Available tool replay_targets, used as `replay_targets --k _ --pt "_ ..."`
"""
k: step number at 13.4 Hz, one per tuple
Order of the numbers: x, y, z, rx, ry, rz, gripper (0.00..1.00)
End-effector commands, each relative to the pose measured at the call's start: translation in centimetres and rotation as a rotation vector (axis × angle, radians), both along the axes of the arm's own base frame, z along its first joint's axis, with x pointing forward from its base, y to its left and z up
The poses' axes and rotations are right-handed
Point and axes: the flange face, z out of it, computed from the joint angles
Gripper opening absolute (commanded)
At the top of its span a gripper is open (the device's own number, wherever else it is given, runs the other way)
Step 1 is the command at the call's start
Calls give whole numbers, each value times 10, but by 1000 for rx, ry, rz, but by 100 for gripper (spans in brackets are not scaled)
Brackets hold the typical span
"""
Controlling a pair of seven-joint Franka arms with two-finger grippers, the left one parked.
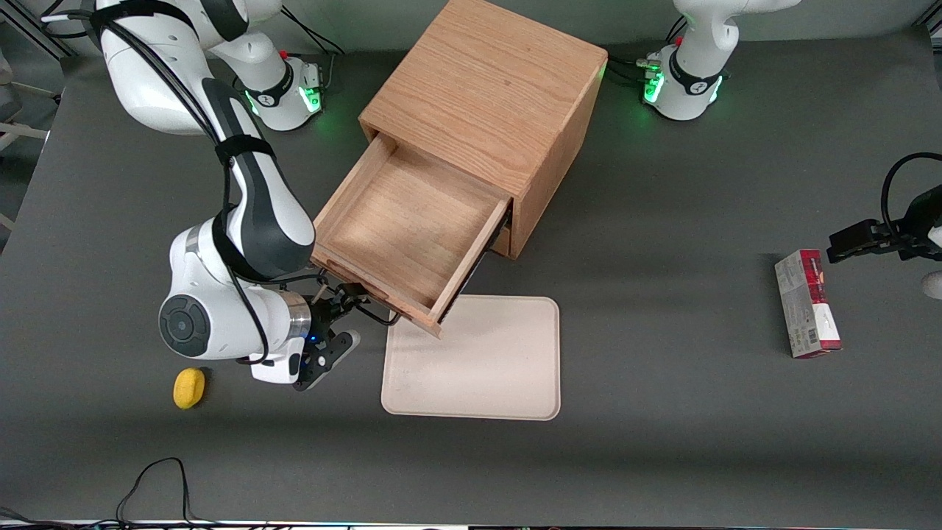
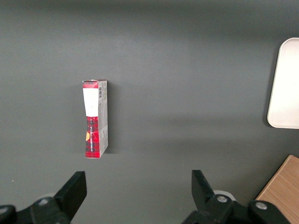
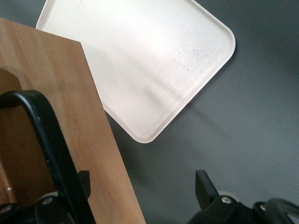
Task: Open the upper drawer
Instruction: 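Keep pulling the drawer fully open with the right gripper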
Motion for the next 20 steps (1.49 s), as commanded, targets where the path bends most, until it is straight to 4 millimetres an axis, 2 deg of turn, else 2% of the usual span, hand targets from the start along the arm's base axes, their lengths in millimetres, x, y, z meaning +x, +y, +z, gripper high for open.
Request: replay_targets --k 1,4,12,16,20 --pt "8 -8 11 16 -13 4 100" --pt "2 -9 11 9 35 19 100" --pt "-7 -11 32 1 89 50 100" --pt "-2 -28 50 6 88 38 100" --pt "1 -60 87 -11 80 11 100"
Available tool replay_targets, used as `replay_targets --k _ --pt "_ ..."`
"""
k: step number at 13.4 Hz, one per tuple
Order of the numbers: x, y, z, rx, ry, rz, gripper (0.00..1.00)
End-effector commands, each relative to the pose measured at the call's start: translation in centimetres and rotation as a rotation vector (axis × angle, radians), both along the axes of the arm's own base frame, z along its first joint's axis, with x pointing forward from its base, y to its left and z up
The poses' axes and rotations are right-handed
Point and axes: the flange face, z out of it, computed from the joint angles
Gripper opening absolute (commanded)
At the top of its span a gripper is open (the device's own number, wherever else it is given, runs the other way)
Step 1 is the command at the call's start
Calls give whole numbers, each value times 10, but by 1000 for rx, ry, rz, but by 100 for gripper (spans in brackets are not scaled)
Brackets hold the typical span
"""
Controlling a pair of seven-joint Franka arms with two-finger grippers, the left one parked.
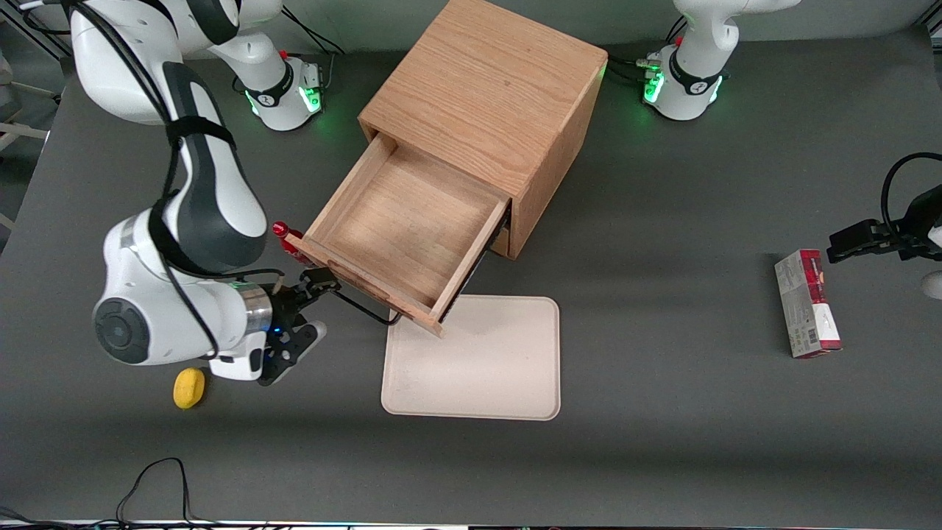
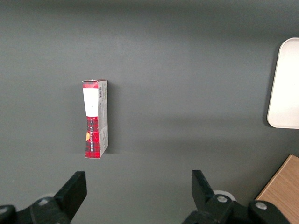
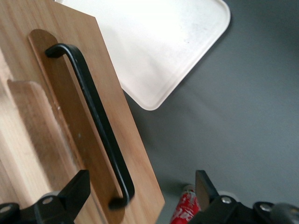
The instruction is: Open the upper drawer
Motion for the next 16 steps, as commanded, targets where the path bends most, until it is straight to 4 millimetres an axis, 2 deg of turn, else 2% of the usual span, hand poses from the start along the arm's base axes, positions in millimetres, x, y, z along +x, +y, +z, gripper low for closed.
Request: replay_targets --k 1,3,5,6,8,10,12,16 --pt "0 -36 39 -16 -23 -26 100" --pt "-5 -64 70 -87 -71 -57 100" --pt "-27 -100 86 -121 -46 -98 100" --pt "-34 -120 91 -133 -49 -138 100" --pt "-61 -147 102 -149 -87 -207 100" --pt "-91 -166 103 -238 -119 -342 100" --pt "-113 -151 116 -342 -129 -407 100" --pt "-110 -154 132 -320 -155 -477 100"
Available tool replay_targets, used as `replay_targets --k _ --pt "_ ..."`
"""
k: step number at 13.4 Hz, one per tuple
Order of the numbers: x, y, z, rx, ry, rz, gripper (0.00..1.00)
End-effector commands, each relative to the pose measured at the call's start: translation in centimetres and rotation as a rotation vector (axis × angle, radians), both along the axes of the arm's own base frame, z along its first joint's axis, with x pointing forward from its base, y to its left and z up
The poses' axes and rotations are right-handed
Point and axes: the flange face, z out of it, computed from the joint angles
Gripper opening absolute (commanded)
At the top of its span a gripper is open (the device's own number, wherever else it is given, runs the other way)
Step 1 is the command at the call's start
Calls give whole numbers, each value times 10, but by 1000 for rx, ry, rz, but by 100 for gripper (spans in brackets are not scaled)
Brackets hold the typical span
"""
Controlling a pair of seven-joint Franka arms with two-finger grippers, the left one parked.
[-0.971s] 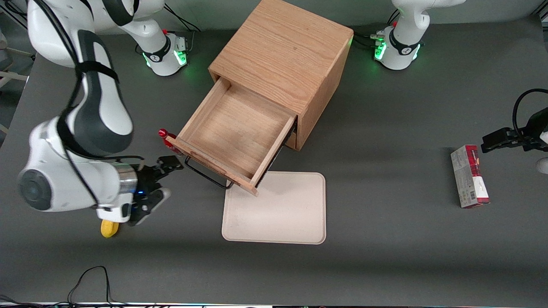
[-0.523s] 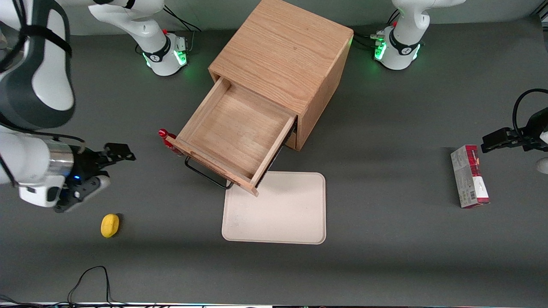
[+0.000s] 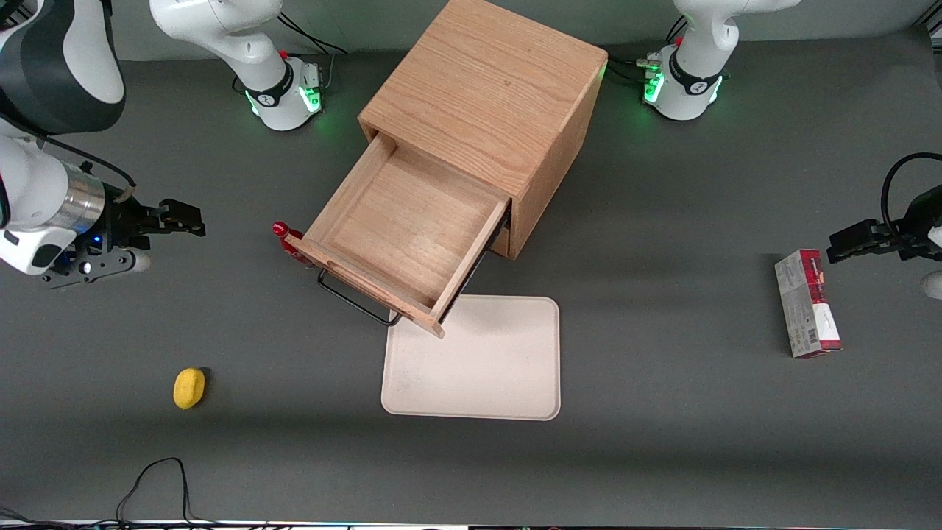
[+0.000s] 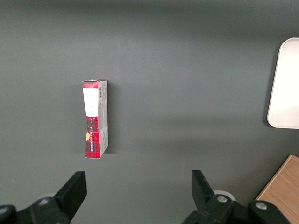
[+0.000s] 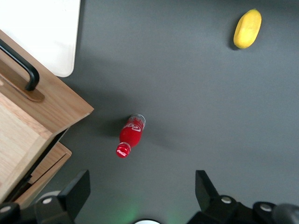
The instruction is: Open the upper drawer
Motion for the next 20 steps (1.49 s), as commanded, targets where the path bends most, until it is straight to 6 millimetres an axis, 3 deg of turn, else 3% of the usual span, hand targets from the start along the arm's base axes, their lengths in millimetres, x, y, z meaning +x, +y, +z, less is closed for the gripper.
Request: replay_targets --k 1,5,6,8,10,20 --pt "-4 -9 3 -14 -46 -36 100" --pt "-14 -15 16 -6 -91 -47 100" --pt "-25 -28 19 3 -115 -65 100" --pt "-46 -20 24 2 -159 -65 100" --pt "-49 -10 28 -6 -166 -55 100" --pt "-50 -9 35 -53 -144 -70 100"
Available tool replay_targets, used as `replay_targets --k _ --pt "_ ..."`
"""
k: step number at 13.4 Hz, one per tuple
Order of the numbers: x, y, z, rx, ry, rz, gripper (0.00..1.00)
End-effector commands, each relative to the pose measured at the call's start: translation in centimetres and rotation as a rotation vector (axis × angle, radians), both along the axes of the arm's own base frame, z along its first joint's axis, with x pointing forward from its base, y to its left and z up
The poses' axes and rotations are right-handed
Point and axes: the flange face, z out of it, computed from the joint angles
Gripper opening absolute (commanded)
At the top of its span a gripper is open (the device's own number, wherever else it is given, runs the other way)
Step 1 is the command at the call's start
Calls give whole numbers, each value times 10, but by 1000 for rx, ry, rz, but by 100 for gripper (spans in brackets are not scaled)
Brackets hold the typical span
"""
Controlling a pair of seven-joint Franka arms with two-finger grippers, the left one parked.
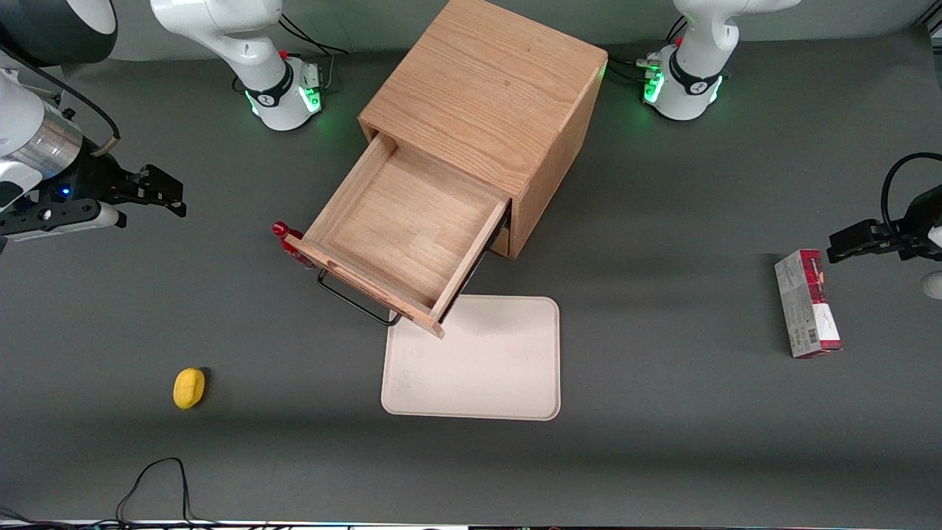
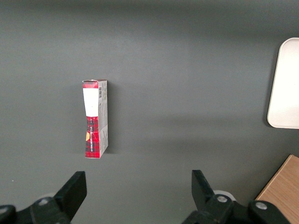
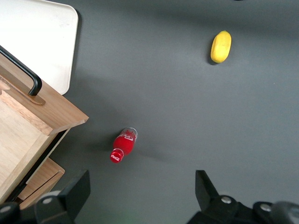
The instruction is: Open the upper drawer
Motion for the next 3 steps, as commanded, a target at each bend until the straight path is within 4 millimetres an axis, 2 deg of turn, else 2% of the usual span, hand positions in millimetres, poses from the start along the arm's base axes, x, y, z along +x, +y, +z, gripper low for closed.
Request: replay_targets --k 1,3 --pt "-3 1 4 -23 16 -27 100" --pt "-1 -1 12 -15 6 -29 100"
